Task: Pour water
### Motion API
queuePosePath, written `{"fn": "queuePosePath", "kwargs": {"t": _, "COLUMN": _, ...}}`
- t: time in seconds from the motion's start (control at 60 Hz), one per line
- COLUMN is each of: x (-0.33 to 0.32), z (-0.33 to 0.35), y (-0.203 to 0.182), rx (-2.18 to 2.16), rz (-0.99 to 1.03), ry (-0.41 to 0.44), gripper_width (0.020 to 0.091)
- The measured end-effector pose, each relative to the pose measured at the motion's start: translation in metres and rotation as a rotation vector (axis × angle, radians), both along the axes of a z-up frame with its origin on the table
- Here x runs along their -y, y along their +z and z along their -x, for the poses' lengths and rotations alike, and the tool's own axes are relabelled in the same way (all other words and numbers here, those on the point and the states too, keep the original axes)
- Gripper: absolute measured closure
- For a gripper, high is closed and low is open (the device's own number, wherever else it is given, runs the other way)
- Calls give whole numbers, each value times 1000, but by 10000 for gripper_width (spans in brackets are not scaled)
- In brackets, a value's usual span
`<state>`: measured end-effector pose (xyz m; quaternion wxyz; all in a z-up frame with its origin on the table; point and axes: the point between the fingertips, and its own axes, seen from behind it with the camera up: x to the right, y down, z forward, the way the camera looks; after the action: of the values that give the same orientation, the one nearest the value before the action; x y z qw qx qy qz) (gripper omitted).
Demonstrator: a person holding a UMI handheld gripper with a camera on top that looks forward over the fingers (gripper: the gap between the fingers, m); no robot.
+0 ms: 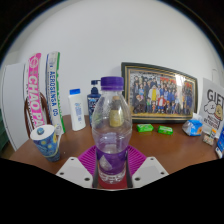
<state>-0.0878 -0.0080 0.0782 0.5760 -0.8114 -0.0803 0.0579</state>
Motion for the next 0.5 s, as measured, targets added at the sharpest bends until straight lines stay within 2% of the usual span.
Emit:
{"fn": "queuePosePath", "kwargs": {"t": 0.167, "x": 3, "z": -1, "y": -4, "rx": -1, "rz": 38, "ry": 0, "gripper_width": 588}}
{"fn": "queuePosePath", "kwargs": {"t": 0.2, "x": 6, "z": -3, "y": -8, "rx": -3, "rz": 70, "ry": -9, "gripper_width": 507}}
{"fn": "queuePosePath", "kwargs": {"t": 0.267, "x": 14, "z": -5, "y": -13, "rx": -16, "rz": 122, "ry": -24, "gripper_width": 301}}
{"fn": "queuePosePath", "kwargs": {"t": 0.3, "x": 21, "z": -6, "y": -15, "rx": -21, "rz": 156, "ry": -32, "gripper_width": 234}}
{"fn": "queuePosePath", "kwargs": {"t": 0.35, "x": 34, "z": -7, "y": -16, "rx": -23, "rz": 206, "ry": -45, "gripper_width": 259}}
{"fn": "queuePosePath", "kwargs": {"t": 0.5, "x": 82, "z": -14, "y": 11, "rx": 4, "rz": 282, "ry": -102, "gripper_width": 249}}
